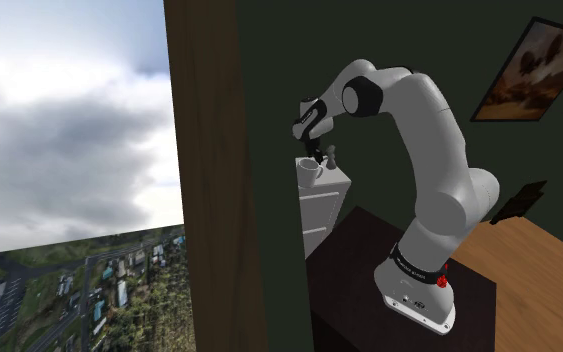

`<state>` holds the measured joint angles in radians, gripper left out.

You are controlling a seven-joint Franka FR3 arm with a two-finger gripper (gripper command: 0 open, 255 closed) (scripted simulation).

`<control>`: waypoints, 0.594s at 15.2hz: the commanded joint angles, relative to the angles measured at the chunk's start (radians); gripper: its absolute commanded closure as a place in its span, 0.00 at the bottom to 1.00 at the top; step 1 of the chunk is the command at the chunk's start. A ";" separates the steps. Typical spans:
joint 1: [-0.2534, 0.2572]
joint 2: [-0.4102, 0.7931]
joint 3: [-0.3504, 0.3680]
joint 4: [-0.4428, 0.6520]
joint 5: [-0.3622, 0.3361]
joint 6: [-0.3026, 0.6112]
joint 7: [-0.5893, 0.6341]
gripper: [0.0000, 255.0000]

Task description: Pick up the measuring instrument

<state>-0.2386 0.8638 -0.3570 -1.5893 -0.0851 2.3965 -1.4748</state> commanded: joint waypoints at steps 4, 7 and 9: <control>0.001 0.009 0.002 -0.002 0.001 0.010 0.004 1.00; 0.001 0.009 0.002 -0.001 0.001 0.010 0.004 1.00; 0.001 0.009 0.002 -0.001 0.001 0.010 0.004 1.00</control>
<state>-0.2376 0.8727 -0.3554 -1.5906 -0.0843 2.4064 -1.4706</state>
